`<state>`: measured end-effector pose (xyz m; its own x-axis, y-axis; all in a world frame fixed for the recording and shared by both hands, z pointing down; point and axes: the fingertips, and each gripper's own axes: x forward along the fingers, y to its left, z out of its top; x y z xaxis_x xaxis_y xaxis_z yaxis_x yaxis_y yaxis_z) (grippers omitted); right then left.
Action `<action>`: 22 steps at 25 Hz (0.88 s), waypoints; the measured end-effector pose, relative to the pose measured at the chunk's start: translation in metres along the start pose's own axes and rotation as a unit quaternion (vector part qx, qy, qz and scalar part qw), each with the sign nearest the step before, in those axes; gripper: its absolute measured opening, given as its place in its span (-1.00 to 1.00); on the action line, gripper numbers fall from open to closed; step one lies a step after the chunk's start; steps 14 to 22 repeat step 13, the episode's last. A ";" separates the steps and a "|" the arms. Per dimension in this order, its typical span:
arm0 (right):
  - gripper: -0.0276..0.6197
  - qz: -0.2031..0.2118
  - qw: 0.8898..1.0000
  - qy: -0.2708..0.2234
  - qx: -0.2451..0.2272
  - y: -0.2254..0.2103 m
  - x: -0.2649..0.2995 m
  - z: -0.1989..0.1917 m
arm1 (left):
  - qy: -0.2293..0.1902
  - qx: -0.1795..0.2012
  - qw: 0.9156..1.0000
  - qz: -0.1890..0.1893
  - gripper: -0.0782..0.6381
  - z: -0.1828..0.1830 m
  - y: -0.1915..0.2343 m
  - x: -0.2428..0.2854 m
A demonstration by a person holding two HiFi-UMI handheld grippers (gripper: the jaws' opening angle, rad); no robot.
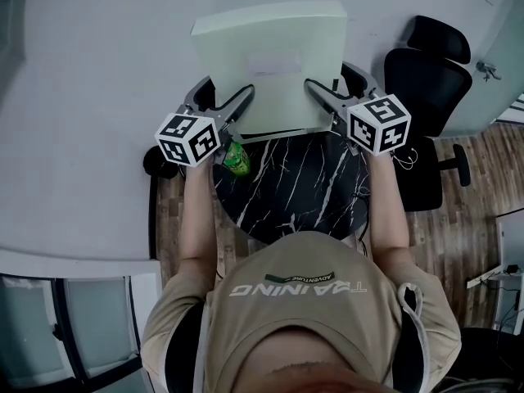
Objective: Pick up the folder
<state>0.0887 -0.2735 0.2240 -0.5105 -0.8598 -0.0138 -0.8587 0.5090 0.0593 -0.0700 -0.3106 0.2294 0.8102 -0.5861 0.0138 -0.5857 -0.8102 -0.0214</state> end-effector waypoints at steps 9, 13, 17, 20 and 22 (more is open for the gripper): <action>0.00 -0.006 1.000 -0.006 -0.016 -0.004 0.000 0.014 | -0.016 -0.008 1.000 0.001 0.19 0.008 0.000 0.004; 0.00 -0.001 1.000 0.003 -0.015 -0.006 -0.003 0.010 | -0.014 -0.012 1.000 0.002 0.19 0.006 -0.003 0.006; 0.00 -0.001 1.000 0.003 -0.015 -0.006 -0.003 0.010 | -0.014 -0.012 1.000 0.002 0.19 0.006 -0.003 0.006; 0.00 -0.001 1.000 0.003 -0.015 -0.006 -0.003 0.010 | -0.014 -0.012 1.000 0.002 0.19 0.006 -0.003 0.006; 0.00 -0.001 1.000 0.003 -0.015 -0.006 -0.003 0.010 | -0.014 -0.012 1.000 0.002 0.19 0.006 -0.003 0.006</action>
